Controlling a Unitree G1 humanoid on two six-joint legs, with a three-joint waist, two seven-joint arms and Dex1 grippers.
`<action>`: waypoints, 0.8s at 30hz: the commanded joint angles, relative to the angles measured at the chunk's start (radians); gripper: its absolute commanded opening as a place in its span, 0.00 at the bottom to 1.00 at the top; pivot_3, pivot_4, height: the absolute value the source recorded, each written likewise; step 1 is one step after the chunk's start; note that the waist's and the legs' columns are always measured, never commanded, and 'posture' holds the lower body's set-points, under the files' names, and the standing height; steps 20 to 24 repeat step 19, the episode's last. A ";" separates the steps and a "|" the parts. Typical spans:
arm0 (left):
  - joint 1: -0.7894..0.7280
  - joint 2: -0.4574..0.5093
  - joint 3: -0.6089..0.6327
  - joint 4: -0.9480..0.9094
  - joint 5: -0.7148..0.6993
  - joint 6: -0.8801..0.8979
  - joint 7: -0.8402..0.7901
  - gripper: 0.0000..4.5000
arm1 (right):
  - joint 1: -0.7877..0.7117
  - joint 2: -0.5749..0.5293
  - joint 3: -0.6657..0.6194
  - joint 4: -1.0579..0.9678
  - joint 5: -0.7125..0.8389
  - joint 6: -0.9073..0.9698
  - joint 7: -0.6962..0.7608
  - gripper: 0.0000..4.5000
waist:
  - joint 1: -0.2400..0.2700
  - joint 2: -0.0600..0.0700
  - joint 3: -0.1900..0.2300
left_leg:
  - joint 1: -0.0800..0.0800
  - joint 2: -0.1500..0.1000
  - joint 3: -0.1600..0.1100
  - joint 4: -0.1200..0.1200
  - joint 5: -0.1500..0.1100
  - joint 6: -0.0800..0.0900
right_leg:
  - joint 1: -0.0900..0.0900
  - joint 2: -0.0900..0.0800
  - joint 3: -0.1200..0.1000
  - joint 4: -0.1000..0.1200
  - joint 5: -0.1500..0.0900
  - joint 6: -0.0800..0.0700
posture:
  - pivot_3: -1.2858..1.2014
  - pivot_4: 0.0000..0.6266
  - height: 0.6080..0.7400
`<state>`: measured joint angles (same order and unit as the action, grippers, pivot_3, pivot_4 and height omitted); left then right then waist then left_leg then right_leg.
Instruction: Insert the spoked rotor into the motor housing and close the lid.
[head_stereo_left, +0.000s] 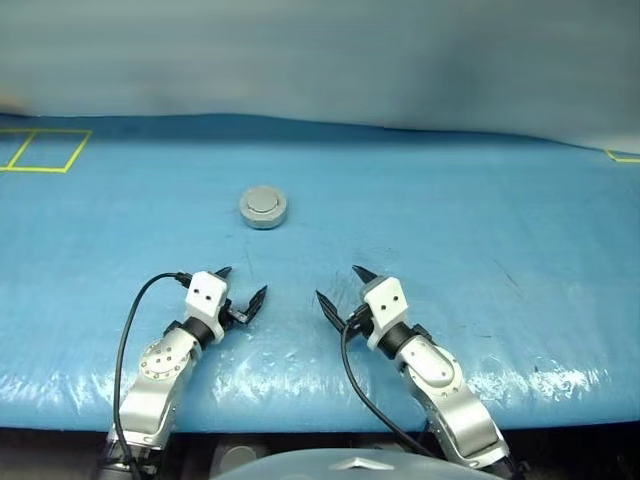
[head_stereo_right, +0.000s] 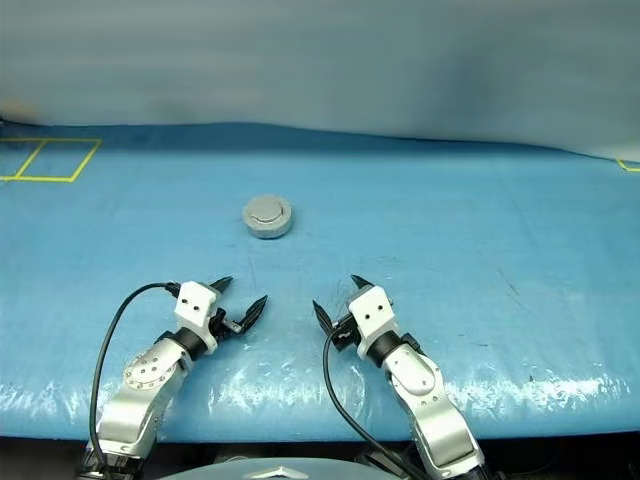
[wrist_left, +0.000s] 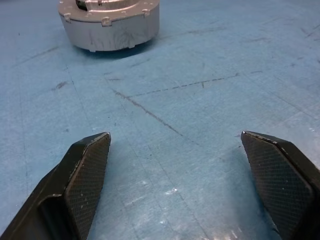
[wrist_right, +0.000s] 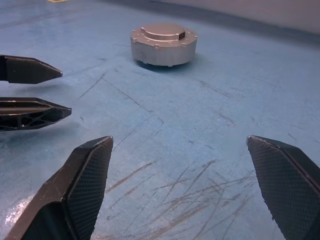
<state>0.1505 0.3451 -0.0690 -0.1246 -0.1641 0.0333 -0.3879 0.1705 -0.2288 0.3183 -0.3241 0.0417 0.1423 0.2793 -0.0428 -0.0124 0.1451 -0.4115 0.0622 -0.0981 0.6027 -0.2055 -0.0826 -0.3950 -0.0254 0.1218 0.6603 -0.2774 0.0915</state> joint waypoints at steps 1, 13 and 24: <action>0.034 -0.028 0.013 -0.081 -0.002 -0.045 0.011 0.99 | 0.014 0.010 -0.008 -0.010 -0.016 -0.034 -0.009 1.00 | 0.001 0.000 0.001 | 0.000 0.000 0.000 0.000 0.000 0.000 | 0.000 0.000 0.000 0.000 0.000 0.000 | 0.52 0.24 1.00; 0.053 -0.034 0.012 -0.094 -0.013 0.002 -0.029 0.99 | 0.016 0.039 -0.016 0.006 -0.022 -0.030 -0.008 1.00 | 0.001 -0.003 0.004 | 0.000 0.000 0.000 0.005 0.000 0.001 | 0.001 0.000 0.000 0.001 -0.002 -0.003 | 0.52 0.24 1.00; 0.052 -0.036 0.002 -0.092 -0.002 0.006 -0.036 0.99 | 0.029 0.055 -0.024 0.009 -0.022 -0.029 -0.018 1.00 | 0.001 -0.003 0.005 | 0.000 0.000 0.000 0.005 0.000 0.001 | 0.001 0.000 0.000 0.001 -0.002 -0.003 | 0.52 0.24 1.00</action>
